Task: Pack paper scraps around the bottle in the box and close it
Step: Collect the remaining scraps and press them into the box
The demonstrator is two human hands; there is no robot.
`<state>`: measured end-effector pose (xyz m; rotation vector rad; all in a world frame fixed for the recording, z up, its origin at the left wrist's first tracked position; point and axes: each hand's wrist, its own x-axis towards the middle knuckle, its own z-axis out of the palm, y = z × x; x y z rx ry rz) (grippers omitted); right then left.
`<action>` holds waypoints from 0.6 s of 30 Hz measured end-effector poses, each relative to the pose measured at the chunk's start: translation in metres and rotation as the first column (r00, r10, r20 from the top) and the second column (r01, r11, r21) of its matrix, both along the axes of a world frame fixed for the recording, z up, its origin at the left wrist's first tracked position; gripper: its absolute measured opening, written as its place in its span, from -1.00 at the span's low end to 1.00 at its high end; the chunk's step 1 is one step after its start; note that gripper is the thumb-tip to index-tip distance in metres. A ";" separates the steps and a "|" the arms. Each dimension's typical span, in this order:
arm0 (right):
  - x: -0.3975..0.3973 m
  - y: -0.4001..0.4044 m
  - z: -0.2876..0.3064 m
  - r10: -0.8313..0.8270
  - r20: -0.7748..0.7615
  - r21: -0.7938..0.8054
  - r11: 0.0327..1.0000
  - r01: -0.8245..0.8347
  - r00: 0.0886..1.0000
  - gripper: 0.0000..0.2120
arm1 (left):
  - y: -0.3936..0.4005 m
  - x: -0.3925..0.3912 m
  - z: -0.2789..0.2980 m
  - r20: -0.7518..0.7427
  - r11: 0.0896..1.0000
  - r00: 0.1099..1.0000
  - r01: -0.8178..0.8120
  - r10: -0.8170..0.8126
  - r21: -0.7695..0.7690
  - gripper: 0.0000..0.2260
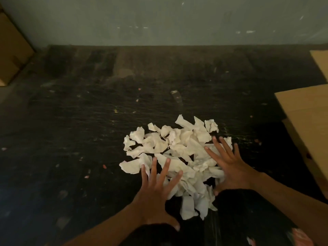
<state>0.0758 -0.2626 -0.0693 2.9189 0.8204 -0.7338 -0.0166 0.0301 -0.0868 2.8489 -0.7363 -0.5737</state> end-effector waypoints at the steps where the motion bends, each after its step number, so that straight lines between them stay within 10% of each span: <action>1: 0.010 0.003 -0.002 0.006 -0.004 0.007 1.000 -0.006 1.000 0.34 | -0.002 0.012 0.000 0.005 0.998 0.999 -0.048 0.048 0.031 0.25; 18: 0.096 0.065 -0.053 0.235 0.163 0.106 0.961 -0.254 0.958 -0.12 | 0.018 0.132 -0.031 0.120 0.981 0.976 -0.187 0.181 0.042 0.10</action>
